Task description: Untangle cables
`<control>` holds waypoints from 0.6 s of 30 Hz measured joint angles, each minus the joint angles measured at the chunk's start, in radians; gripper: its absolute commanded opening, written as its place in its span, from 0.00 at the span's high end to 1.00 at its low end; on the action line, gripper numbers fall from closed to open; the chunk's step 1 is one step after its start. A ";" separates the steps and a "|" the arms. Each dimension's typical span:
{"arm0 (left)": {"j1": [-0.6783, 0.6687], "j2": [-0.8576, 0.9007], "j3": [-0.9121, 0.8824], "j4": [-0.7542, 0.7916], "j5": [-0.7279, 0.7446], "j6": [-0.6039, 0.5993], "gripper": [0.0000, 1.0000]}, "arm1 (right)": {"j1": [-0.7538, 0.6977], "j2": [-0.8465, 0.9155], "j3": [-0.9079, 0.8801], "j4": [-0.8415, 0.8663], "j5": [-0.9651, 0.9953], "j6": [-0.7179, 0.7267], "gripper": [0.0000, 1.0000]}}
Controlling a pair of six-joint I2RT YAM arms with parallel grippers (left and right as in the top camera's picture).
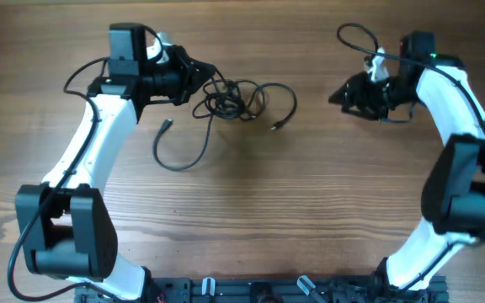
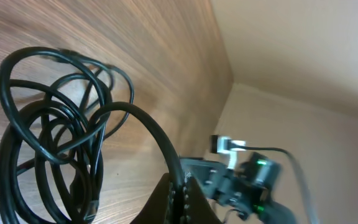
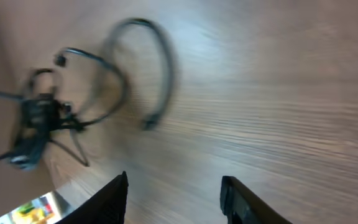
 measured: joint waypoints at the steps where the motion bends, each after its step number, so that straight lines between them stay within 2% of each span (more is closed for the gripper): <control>1: -0.008 0.000 0.000 0.000 0.000 0.000 0.96 | 0.013 -0.055 0.000 0.018 -0.002 0.012 0.41; 2: -0.014 0.000 0.000 0.002 -0.002 -0.005 0.96 | 0.029 -0.103 0.001 0.034 -0.006 0.024 0.41; 3: -0.014 0.000 0.000 0.008 -0.003 -0.018 0.96 | 0.055 -0.163 0.006 0.055 -0.013 0.067 0.44; 5: -0.014 0.000 -0.001 0.043 -0.009 -0.096 0.96 | 0.134 -0.232 0.019 0.103 -0.021 0.139 0.46; 8: -0.014 0.000 -0.001 0.115 -0.002 -0.191 0.96 | 0.257 -0.220 0.017 0.196 -0.024 0.277 0.46; 12: -0.014 0.000 -0.001 0.125 0.010 -0.288 0.96 | 0.403 -0.184 0.014 0.262 -0.008 0.425 0.45; 18: -0.014 0.000 -0.001 0.126 0.013 -0.335 0.96 | 0.498 -0.107 0.013 0.313 0.040 0.535 0.41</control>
